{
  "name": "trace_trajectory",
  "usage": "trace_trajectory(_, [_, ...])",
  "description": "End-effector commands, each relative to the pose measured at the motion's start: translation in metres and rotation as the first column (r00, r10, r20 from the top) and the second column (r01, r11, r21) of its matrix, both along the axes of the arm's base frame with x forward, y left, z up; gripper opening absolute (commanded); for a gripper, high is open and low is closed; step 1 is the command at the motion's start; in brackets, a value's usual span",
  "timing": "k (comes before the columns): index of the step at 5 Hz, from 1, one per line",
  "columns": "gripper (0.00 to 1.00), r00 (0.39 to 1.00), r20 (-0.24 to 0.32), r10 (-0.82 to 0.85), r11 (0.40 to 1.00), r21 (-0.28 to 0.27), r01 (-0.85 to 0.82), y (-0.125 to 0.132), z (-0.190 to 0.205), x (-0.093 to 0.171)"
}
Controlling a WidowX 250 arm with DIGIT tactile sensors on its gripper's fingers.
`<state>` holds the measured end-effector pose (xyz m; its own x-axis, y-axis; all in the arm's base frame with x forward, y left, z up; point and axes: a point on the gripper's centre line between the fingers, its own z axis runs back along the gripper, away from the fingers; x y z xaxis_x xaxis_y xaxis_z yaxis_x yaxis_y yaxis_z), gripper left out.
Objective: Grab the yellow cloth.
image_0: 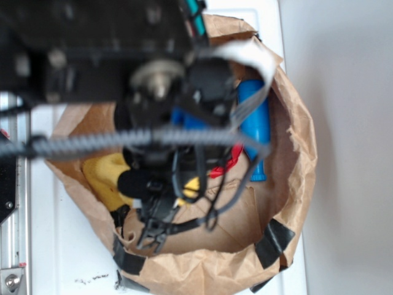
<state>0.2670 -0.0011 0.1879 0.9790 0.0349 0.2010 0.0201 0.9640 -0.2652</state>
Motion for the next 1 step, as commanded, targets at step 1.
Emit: trace_trajectory(1, [0.0,0.995,0.095,0.027,0.999,0.042,-0.031,0.0089,0.0304,0.0097])
